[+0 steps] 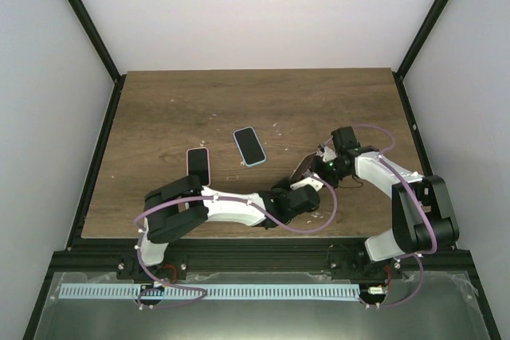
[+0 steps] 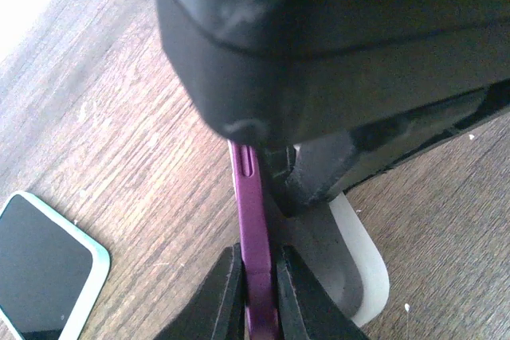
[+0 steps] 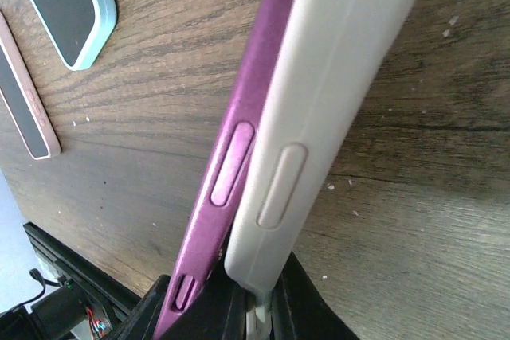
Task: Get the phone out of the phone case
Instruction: Remove the phone case from the phone.
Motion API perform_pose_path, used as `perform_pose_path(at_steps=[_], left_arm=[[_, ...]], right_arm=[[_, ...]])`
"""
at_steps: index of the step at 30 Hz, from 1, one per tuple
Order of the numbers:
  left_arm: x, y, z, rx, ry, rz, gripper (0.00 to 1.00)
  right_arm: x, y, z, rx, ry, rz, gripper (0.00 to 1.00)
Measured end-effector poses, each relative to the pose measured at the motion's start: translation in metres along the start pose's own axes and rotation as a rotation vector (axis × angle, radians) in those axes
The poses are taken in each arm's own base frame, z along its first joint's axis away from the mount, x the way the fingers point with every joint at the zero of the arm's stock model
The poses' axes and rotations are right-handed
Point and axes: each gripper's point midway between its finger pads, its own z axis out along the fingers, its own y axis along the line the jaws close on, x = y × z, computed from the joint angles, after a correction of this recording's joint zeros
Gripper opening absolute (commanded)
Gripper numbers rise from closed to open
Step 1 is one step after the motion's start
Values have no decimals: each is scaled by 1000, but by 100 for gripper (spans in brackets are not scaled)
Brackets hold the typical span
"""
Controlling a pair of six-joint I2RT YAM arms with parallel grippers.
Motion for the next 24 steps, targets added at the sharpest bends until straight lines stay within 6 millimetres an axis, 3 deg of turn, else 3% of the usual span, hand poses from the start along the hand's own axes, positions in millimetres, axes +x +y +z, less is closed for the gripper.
perform_pose_path(at_steps=[12,24], left_arm=[[-2,10,-9,17,-6,-39,0],[-3,17,-20,36,10,-64,0]], right_arm=[[0,-17,-1,101,-14,3,1],[-18,-27,-11,185,-82,-21,1]])
